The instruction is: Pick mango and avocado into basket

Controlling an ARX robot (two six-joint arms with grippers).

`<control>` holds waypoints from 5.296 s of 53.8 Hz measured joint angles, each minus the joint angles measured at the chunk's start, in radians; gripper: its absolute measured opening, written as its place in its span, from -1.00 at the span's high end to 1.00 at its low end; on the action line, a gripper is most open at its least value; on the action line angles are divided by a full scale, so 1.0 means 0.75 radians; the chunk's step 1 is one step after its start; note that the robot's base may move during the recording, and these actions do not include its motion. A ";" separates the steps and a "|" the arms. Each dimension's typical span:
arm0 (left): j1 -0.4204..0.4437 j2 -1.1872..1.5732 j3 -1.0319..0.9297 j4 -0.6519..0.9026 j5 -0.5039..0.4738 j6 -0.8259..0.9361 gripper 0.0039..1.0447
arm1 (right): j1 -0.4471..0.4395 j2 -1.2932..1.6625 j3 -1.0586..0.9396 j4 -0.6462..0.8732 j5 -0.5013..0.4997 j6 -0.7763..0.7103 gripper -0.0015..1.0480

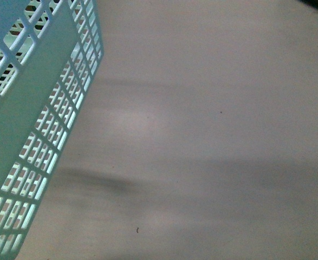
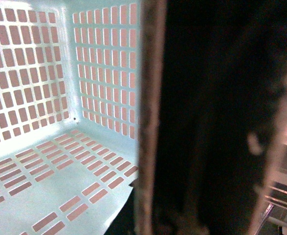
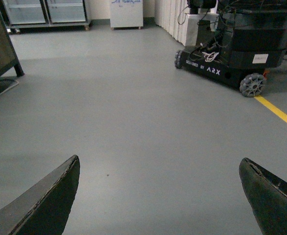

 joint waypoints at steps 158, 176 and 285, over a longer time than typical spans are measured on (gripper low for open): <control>0.000 0.000 0.007 -0.002 0.002 -0.014 0.93 | 0.001 0.001 0.000 0.000 0.005 0.001 -0.83; 0.001 0.002 0.007 -0.004 0.004 -0.012 0.93 | 0.001 0.000 0.000 0.001 0.005 0.001 -0.83; 0.002 0.001 0.008 -0.006 0.000 -0.009 0.93 | 0.001 0.000 0.000 -0.001 0.002 0.000 -0.83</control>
